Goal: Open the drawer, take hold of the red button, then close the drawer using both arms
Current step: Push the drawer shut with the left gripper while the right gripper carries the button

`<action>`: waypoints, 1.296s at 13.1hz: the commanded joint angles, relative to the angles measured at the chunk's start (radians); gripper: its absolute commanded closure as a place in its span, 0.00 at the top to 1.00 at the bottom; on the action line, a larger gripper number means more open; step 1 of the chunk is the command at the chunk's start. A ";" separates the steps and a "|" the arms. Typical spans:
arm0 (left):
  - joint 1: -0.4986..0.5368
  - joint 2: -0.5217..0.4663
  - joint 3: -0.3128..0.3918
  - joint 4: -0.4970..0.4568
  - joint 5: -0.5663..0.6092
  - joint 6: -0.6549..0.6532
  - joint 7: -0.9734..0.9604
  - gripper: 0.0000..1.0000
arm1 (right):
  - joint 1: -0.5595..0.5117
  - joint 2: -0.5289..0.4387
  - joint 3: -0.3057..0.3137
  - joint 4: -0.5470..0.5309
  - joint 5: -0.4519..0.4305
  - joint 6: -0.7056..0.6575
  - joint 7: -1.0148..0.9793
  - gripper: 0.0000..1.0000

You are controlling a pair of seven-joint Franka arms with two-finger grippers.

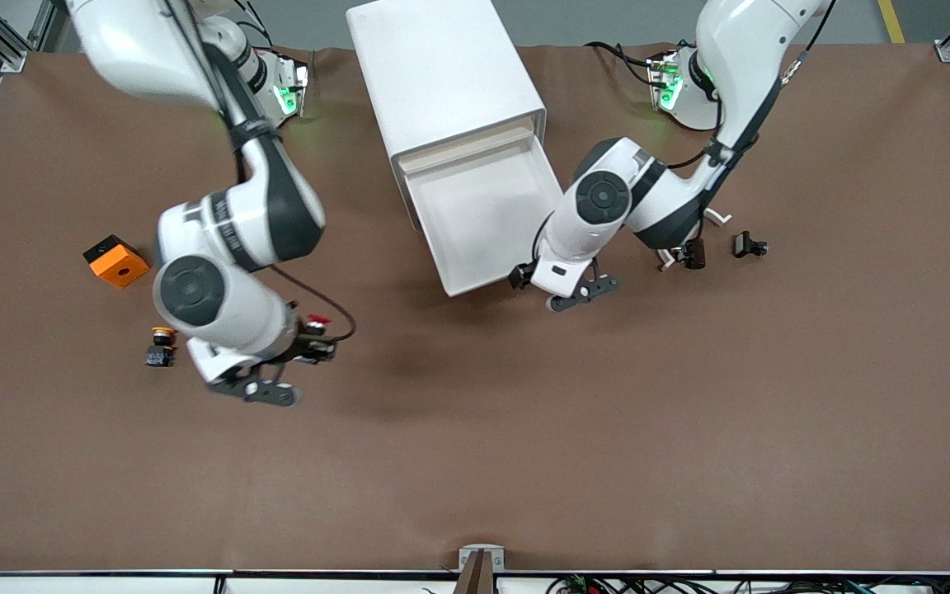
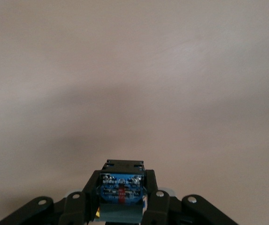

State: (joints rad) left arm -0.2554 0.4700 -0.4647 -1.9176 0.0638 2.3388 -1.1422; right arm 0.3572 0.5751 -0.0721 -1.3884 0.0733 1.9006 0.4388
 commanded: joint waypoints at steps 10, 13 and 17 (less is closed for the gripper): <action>-0.114 -0.001 -0.190 0.003 -0.028 -0.220 -0.283 1.00 | -0.242 -0.027 0.018 -0.380 0.005 0.479 -0.308 0.00; -0.145 -0.001 -0.192 0.008 -0.027 -0.220 -0.294 1.00 | -0.282 -0.017 0.020 -0.388 0.005 0.480 -0.333 0.00; -0.105 -0.002 -0.169 0.073 -0.013 -0.220 -0.286 1.00 | -0.314 -0.018 0.020 -0.472 0.005 0.578 -0.373 0.00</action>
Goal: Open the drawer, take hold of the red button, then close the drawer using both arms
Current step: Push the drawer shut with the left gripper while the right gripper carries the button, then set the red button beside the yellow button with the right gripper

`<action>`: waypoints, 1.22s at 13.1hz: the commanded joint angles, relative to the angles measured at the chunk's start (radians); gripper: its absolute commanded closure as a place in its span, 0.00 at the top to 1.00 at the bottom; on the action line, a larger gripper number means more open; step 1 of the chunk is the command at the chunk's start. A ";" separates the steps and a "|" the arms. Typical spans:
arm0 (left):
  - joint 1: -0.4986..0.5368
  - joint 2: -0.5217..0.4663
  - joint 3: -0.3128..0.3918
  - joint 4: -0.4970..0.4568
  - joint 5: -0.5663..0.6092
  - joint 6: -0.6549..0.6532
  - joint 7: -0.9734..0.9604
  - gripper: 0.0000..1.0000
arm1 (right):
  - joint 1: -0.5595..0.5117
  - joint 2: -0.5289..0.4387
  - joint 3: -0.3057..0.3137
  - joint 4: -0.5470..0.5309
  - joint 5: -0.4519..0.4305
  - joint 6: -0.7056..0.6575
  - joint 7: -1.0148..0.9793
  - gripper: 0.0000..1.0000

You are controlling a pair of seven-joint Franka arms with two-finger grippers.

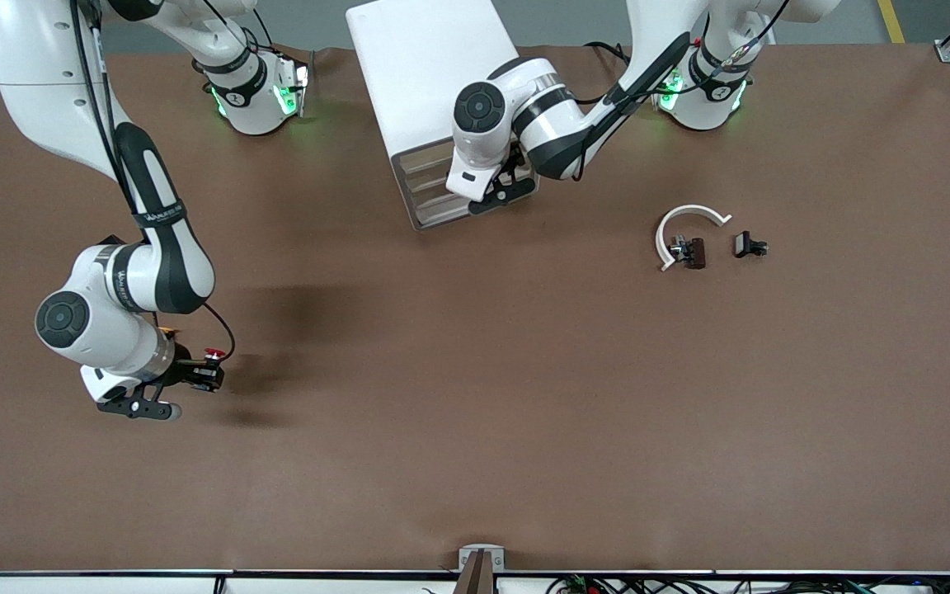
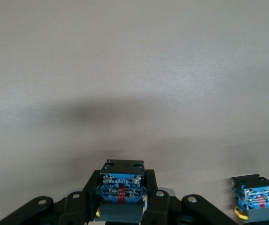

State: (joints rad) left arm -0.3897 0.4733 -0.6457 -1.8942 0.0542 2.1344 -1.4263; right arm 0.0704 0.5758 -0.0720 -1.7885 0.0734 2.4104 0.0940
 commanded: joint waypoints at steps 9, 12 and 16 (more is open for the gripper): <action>0.355 -0.100 0.037 0.202 0.260 -0.112 0.079 1.00 | -0.081 -0.024 0.026 -0.161 0.020 0.116 -0.157 0.00; 0.497 -0.163 0.035 0.213 0.263 -0.146 0.339 1.00 | -0.078 -0.024 0.027 -0.161 0.036 0.116 -0.157 0.00; 0.603 -0.182 0.034 0.288 0.262 -0.249 0.643 1.00 | -0.072 -0.024 0.050 -0.173 0.060 0.116 -0.158 0.00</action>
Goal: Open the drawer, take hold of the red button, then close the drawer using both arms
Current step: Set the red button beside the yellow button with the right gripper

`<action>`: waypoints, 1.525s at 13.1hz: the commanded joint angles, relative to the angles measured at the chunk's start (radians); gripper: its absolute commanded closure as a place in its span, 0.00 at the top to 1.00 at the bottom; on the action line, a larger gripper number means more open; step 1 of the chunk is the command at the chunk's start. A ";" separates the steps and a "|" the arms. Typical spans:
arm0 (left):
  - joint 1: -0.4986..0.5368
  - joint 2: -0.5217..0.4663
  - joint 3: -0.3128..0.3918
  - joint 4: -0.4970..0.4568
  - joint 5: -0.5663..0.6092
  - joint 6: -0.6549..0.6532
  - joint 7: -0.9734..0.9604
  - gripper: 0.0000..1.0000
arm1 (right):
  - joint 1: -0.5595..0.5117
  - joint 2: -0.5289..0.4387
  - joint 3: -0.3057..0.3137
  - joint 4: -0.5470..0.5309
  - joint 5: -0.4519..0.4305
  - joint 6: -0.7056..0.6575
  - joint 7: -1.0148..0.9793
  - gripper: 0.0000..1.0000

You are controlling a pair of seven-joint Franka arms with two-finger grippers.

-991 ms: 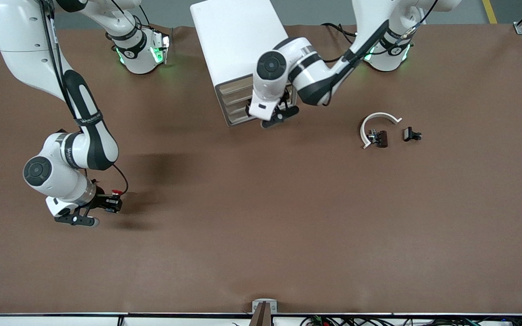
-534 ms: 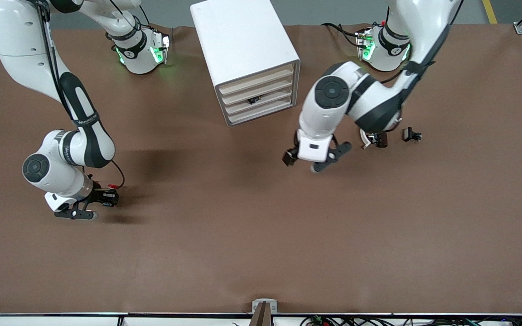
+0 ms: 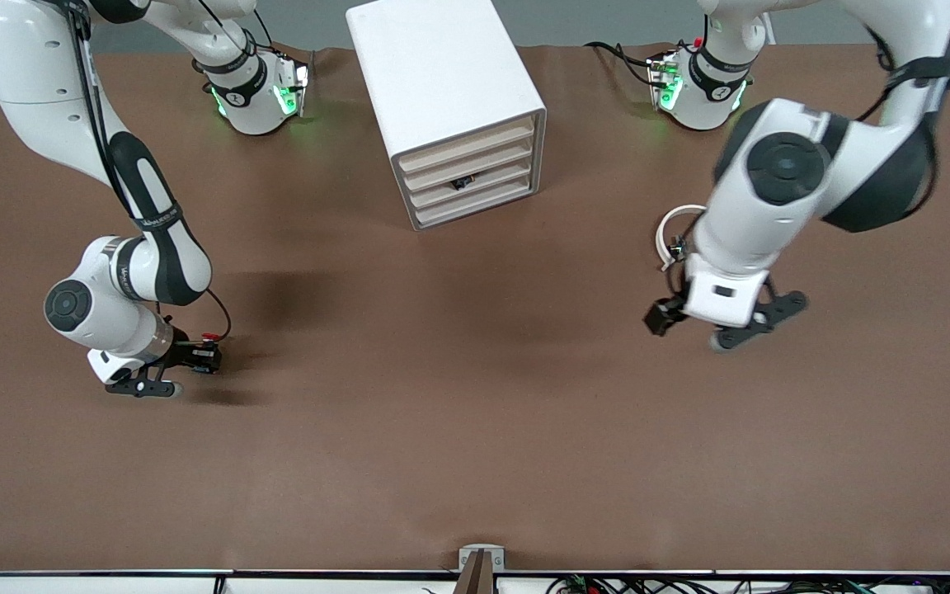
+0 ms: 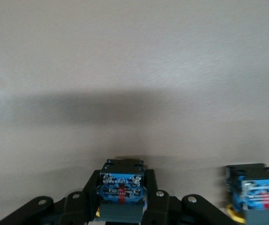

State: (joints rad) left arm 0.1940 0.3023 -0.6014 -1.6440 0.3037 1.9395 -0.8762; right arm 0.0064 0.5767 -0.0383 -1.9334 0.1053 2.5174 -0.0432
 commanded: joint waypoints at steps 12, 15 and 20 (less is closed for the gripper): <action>-0.176 -0.314 0.429 0.015 -0.213 -0.301 0.727 1.00 | 0.000 -0.020 0.017 -0.021 0.028 0.015 -0.029 1.00; -0.183 -0.393 0.540 -0.057 -0.305 -0.300 0.860 1.00 | 0.000 -0.028 0.017 -0.004 0.027 0.005 -0.052 1.00; -0.179 -0.459 0.532 -0.112 -0.307 -0.304 0.872 1.00 | 0.001 -0.086 0.017 0.056 0.027 -0.104 -0.069 1.00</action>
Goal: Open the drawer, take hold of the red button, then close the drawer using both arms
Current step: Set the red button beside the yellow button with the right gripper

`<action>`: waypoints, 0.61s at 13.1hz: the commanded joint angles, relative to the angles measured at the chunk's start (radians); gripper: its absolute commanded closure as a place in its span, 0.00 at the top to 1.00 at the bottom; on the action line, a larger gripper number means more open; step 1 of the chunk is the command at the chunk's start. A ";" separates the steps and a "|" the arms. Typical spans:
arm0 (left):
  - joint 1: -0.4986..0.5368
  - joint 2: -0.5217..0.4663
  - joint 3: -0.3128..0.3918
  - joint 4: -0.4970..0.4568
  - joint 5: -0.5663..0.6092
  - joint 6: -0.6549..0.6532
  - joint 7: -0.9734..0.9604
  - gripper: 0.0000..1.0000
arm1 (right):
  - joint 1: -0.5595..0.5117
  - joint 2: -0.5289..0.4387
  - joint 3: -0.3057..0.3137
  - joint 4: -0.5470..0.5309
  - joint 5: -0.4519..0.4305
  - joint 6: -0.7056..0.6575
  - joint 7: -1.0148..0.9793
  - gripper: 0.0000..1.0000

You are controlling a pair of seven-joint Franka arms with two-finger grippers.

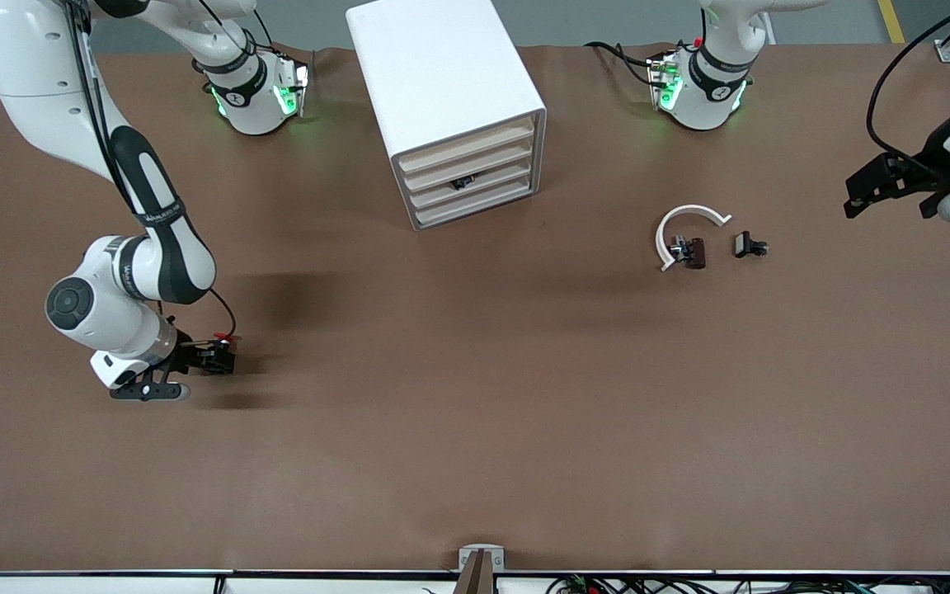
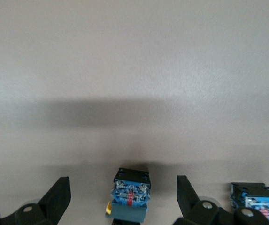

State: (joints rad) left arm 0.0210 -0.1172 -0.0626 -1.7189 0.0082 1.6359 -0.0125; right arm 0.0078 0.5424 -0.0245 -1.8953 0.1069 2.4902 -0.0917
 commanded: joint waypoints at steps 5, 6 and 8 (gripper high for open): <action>-0.004 -0.052 -0.051 -0.037 -0.011 -0.025 -0.059 1.00 | 0.035 -0.199 -0.002 0.134 0.010 -0.406 0.039 1.00; -0.004 -0.056 -0.052 -0.036 -0.011 -0.030 -0.066 1.00 | 0.041 -0.214 -0.003 0.174 0.001 -0.478 0.044 1.00; -0.003 -0.058 -0.052 -0.036 -0.011 -0.033 -0.066 1.00 | 0.041 -0.228 -0.005 0.258 -0.013 -0.604 0.091 1.00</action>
State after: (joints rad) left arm 0.0143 -0.1463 -0.1138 -1.7391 0.0079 1.6168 -0.0722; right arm 0.0439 0.3249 -0.0227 -1.7034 0.1050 1.9789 -0.0502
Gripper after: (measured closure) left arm 0.000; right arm 0.000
